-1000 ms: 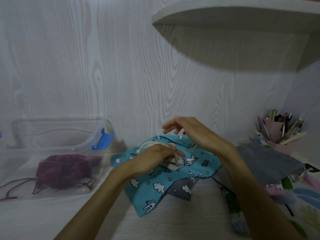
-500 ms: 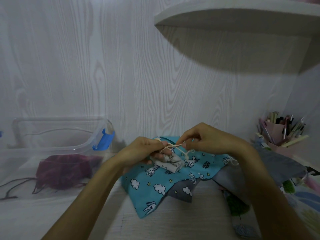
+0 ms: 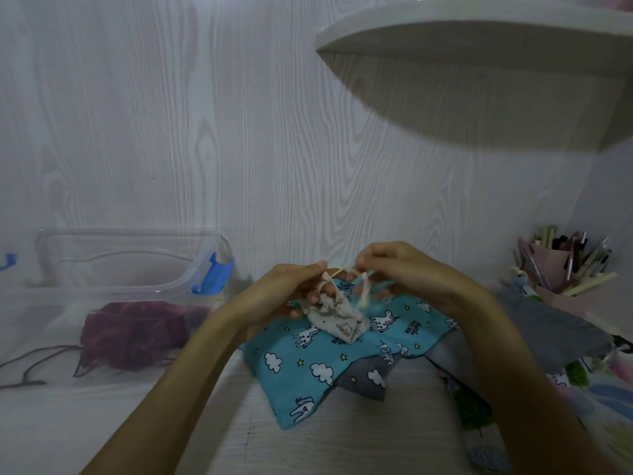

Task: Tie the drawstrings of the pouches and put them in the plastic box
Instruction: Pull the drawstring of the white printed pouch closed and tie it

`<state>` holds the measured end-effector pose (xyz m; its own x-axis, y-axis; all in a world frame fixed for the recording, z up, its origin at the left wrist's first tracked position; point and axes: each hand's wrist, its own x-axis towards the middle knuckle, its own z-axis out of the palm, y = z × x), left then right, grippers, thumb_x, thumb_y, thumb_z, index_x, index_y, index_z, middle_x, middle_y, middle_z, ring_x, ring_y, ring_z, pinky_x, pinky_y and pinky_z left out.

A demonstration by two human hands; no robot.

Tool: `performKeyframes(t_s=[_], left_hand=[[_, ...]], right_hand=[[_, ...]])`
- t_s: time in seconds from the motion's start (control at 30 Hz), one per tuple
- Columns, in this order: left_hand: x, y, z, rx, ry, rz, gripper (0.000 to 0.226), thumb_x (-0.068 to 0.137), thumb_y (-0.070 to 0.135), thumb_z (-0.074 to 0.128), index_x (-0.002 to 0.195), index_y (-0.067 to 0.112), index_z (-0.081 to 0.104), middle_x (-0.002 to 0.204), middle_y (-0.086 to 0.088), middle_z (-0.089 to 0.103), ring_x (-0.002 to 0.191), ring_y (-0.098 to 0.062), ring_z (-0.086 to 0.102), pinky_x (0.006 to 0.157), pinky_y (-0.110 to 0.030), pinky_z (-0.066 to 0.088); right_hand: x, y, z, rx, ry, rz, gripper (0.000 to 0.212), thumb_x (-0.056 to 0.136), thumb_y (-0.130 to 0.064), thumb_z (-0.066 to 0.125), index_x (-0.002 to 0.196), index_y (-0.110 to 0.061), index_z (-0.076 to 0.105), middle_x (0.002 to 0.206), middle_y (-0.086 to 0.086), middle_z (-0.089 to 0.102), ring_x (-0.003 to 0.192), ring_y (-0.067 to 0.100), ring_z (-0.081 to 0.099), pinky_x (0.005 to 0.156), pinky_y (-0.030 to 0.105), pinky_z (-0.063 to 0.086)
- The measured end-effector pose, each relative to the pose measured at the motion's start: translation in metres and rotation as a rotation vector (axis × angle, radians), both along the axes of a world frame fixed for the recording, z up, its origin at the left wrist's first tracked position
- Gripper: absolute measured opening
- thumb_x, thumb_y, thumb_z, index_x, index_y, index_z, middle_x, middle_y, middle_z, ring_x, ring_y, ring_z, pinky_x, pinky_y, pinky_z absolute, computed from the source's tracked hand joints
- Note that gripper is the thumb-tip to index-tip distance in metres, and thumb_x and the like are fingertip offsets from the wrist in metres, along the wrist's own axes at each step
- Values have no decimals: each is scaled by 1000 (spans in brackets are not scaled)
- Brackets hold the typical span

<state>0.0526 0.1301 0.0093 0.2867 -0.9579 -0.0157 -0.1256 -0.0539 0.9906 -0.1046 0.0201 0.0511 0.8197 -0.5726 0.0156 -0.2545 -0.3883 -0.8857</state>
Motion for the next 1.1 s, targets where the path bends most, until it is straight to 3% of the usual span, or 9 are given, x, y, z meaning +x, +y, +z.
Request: performKeyframes(t_s=[0.1,0.23,0.33,0.4,0.53,0.73,0.83,0.97,1.1], left_hand=[[2,0,-1,-6,1,22,47,94,42,46,112,5,67,63,3,49,63,-6,48,44,-13,33],[1,0,-2,-18,8,38,37,93,41,49,99,15,74,63,5,55,67,-6,52,47,-12,37],[2,-1,-4,-35,70,69,28,85,38,60,88,15,77,76,-2,68,79,-11,59,63,-14,47],[3,-2,-4,-59,174,62,30,75,36,67,90,12,77,86,-8,73,80,-12,62,74,-18,52],[0,-1,2,-115,511,53,22,73,17,69,91,5,74,81,-6,75,62,-4,68,54,-13,55],[-8,1,8,-164,485,62,18,75,6,68,92,5,72,83,-8,75,70,-8,71,59,-13,56],[-8,3,9,-177,427,73,23,68,5,71,92,6,72,83,-9,75,70,-10,72,60,-13,56],[-9,5,10,-180,331,72,22,62,7,74,83,10,76,85,-9,75,71,-11,71,59,-13,55],[-9,5,10,-172,216,47,19,71,5,73,88,12,77,87,-9,75,75,-11,71,66,-14,56]], right_hand=[[1,0,2,309,-232,-156,20,99,-21,43,86,-8,53,81,10,74,72,19,72,65,27,59],[4,0,1,314,-381,-220,22,97,-25,49,79,-12,50,63,6,63,48,12,60,64,28,57],[1,1,4,178,-424,-280,20,89,-23,61,76,-7,60,78,7,70,64,11,67,58,21,57],[-3,1,7,228,-440,-240,17,85,-18,66,76,-4,63,79,9,72,67,12,70,57,17,56],[-14,6,13,372,-281,-57,10,79,-9,67,72,-3,63,75,11,73,65,13,71,50,12,53],[-7,13,9,199,66,96,26,68,-27,73,80,-5,67,94,17,73,86,22,72,69,21,58],[-7,11,7,-12,179,0,47,82,-54,51,91,-12,71,87,6,75,67,10,70,55,17,51],[4,3,-4,-223,5,-78,20,96,-30,49,102,-21,66,80,-3,58,41,-5,46,43,12,35],[4,6,-9,-270,40,103,21,91,-21,59,107,-31,68,93,-4,66,59,-6,55,55,7,41]])
